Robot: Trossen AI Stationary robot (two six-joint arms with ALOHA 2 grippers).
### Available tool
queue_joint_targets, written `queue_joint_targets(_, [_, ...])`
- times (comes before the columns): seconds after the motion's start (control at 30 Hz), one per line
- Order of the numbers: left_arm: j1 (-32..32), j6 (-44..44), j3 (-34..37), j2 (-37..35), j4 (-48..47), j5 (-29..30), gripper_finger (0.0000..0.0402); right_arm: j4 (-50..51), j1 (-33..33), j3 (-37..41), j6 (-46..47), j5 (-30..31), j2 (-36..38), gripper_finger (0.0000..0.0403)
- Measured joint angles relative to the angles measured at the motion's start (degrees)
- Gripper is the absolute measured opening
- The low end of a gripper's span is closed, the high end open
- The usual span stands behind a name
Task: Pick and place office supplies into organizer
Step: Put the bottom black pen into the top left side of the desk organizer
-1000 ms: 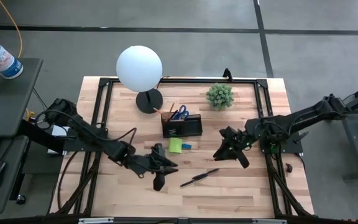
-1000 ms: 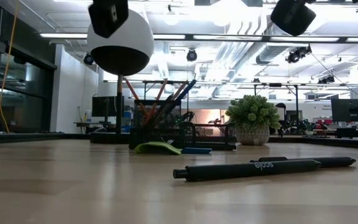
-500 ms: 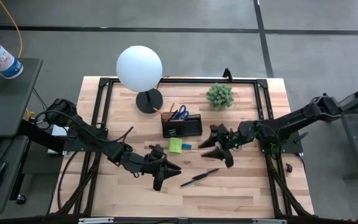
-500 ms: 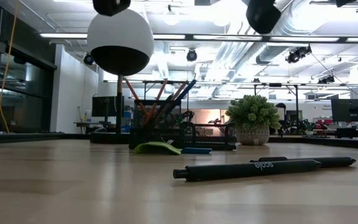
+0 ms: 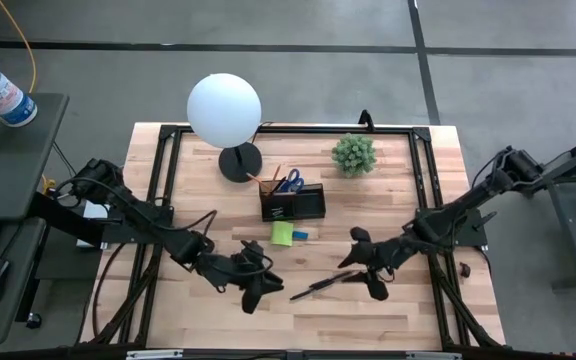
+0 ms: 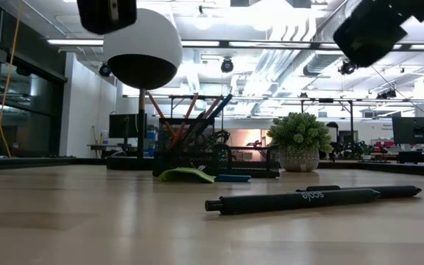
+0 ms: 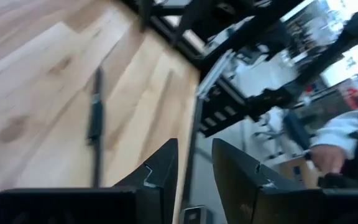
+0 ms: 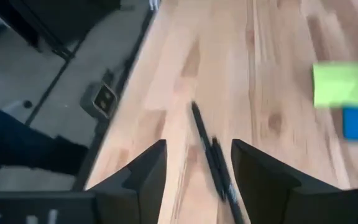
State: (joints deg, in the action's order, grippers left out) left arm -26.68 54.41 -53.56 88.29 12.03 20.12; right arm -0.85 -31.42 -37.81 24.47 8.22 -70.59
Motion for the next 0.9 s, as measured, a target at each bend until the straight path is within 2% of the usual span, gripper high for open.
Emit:
queue_joint_targets(0.33, [0.0,-0.88,0.0,-0.01,-6.9,-0.25,0.0085,2.82,0.28,0.16,6.24,-0.6,-8.35,0.0164])
queue_joint_targets(0.53, [0.05,-3.19,0.0,-0.02,-10.52,-0.24,0.0085,5.22,0.28,0.12,8.3,-0.19,-9.02,0.0159])
queue_joint_targets(0.67, [0.05,-3.19,0.0,-0.02,-12.51,-0.31,0.0085,11.29,0.26,0.09,7.34,0.23,-9.01,0.0153])
queue_joint_targets(0.9, [0.03,-3.47,0.0,-0.02,-12.7,-3.56,0.0085,17.68,0.26,0.07,4.73,-1.19,-8.98,0.0153])
